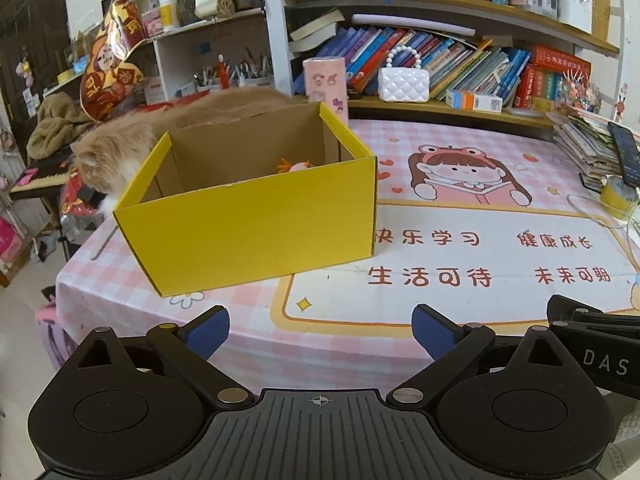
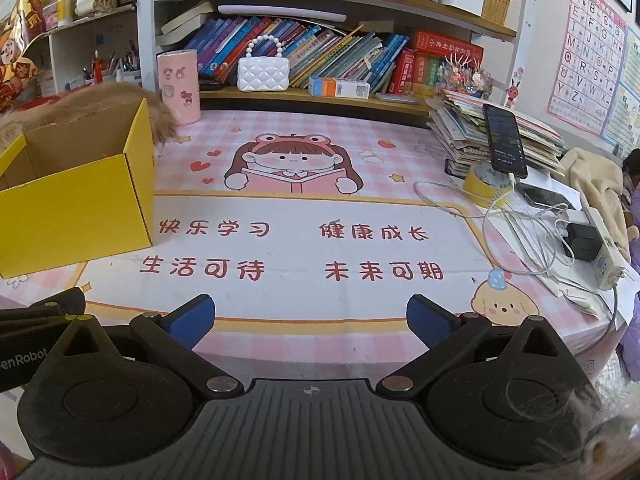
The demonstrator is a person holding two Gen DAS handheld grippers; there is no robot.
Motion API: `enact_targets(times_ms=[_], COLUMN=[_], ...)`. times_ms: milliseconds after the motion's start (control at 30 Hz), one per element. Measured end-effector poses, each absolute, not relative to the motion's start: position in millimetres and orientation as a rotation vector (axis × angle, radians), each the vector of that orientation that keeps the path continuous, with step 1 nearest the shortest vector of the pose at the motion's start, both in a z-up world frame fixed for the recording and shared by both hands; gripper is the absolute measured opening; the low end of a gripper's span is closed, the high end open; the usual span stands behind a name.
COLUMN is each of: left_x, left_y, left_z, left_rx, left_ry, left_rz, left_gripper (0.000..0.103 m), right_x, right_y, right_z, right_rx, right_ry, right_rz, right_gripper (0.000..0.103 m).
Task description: Organize objects
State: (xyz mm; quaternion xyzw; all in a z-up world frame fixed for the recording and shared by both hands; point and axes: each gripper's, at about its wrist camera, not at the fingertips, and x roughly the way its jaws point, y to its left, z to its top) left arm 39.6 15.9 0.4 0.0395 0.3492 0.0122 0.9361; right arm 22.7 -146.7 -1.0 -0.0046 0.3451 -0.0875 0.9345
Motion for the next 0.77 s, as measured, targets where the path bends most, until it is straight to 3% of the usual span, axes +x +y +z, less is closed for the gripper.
enact_targets(times_ms=[767], left_x=[39.0], left_y=[17.0], left_z=[-0.6], left_rx=[0.043], left_ry=[0.737], left_rz=[0.001], left_gripper=[0.101], right_x=[21.0], right_y=[-150.8], right_z=[-4.6], right_rx=[0.006], right_ry=[0.720], right_rz=[-0.189], right_gripper=[0.103])
